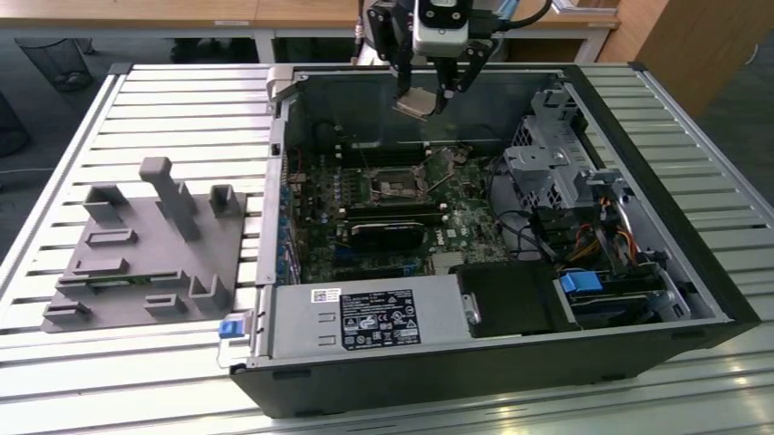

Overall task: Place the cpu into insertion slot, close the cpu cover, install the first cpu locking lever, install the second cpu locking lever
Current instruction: 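Place the cpu into insertion slot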

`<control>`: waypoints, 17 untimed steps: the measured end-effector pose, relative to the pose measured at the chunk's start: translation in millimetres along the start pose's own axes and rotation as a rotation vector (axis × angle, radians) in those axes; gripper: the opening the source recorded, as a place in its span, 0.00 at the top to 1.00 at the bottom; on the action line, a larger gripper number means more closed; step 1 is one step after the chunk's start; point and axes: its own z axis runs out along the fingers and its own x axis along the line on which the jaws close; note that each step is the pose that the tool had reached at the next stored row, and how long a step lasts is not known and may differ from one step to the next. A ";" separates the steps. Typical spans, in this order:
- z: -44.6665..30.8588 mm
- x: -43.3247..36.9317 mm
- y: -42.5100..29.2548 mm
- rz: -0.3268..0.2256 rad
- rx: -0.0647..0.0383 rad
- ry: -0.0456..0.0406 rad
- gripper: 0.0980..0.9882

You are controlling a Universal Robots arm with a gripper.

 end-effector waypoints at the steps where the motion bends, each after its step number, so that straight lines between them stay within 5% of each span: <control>1: 0.0 0.0 0.0 0.003 0.000 -0.0003 0.50; 17: 0.2 0.0 0.0 0.053 -0.001 -0.0048 0.50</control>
